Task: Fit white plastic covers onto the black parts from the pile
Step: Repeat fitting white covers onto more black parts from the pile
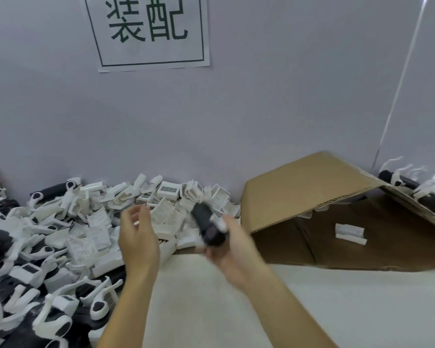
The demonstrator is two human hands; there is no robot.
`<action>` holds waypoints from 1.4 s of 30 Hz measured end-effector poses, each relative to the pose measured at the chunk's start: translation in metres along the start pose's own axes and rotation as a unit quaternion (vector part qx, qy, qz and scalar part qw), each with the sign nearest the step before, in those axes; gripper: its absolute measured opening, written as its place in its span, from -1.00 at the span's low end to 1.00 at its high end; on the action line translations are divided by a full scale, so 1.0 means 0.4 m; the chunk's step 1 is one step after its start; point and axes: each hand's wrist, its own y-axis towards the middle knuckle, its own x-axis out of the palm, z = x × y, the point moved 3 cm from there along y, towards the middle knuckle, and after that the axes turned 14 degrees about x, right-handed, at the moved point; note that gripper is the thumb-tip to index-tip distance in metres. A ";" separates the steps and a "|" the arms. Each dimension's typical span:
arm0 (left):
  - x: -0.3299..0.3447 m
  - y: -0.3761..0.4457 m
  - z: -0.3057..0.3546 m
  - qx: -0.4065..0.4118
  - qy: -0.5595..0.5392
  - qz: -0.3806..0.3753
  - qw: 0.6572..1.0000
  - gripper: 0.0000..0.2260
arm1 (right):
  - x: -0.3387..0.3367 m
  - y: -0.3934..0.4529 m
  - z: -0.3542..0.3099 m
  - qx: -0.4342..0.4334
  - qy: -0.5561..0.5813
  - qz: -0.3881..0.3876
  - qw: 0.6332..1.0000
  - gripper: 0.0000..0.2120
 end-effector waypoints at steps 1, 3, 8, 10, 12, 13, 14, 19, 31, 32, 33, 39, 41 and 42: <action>-0.001 0.000 0.002 0.002 0.001 0.003 1.000 -0.86 | 0.017 -0.018 -0.063 -0.039 0.055 -0.027 0.997 -0.76; 0.001 0.002 0.007 0.007 -0.002 0.003 1.000 -0.88 | 0.032 -0.067 -0.213 -0.125 0.161 -0.068 0.977 -0.60; 0.028 -0.005 0.018 -0.010 0.004 -0.063 0.998 -0.85 | -0.002 -0.120 -0.280 -0.177 0.111 -0.019 0.978 -0.41; 0.035 -0.014 0.011 -0.026 0.033 -0.095 0.995 -0.85 | -0.031 -0.072 -0.158 -0.175 -0.001 0.048 0.983 -0.64; 0.033 -0.021 -0.006 -0.045 0.076 -0.133 0.987 -0.87 | -0.067 -0.027 -0.026 -0.193 -0.121 0.109 0.968 -0.77; 0.030 -0.022 -0.016 -0.052 0.103 -0.156 0.981 -0.87 | -0.084 -0.005 0.025 -0.199 -0.178 0.138 0.954 -0.77; 0.028 -0.023 -0.024 -0.057 0.136 -0.181 0.972 -0.86 | -0.098 0.008 0.060 -0.204 -0.229 0.161 0.938 -0.75; 0.022 -0.031 -0.038 -0.002 0.258 -0.226 0.939 -0.81 | -0.102 0.036 0.099 -0.224 -0.377 0.167 0.883 -0.65; 0.017 -0.051 -0.041 0.069 0.471 -0.263 0.839 -0.68 | -0.122 0.054 0.105 -0.229 -0.415 0.169 0.864 -0.64; 0.018 -0.047 -0.035 0.072 0.451 -0.255 0.852 -0.70 | -0.121 0.053 0.105 -0.232 -0.415 0.166 0.864 -0.64; 0.021 -0.043 -0.030 0.071 0.431 -0.258 0.862 -0.70 | -0.120 0.054 0.105 -0.235 -0.415 0.164 0.864 -0.63; 0.000 -0.015 0.031 0.048 0.519 -0.422 0.742 -0.55 | -0.123 0.059 0.106 -0.235 -0.427 0.163 0.858 -0.67; -0.043 0.019 0.058 -0.001 0.583 -0.433 0.688 -0.62 | -0.123 0.059 0.104 -0.239 -0.425 0.163 0.858 -0.67; -0.071 0.035 0.068 -0.024 0.605 -0.422 0.675 -0.67 | -0.123 0.058 0.104 -0.240 -0.424 0.163 0.858 -0.67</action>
